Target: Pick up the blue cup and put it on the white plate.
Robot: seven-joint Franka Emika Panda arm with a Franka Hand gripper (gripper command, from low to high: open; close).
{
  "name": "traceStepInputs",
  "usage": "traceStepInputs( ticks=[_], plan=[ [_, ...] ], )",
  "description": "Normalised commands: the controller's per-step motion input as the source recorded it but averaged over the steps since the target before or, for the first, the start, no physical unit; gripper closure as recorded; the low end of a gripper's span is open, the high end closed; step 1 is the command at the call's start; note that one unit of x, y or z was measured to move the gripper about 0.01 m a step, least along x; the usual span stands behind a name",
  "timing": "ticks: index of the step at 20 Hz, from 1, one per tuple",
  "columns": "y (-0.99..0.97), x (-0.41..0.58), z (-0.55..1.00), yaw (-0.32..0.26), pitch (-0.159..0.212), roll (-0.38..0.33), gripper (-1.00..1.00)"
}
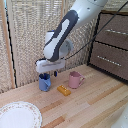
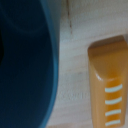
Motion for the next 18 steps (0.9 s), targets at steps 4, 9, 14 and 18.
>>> traceStepInputs(
  ticks=[4,9,14,18],
  plan=[
    [0.00,0.088,-0.15,0.019,0.017,0.000,1.00],
    [0.00,0.025,0.00,0.000,0.003,0.000,1.00],
    [0.00,0.066,0.00,0.000,0.000,0.000,1.00],
    [0.00,0.019,0.00,0.000,0.000,0.000,1.00]
  ],
)
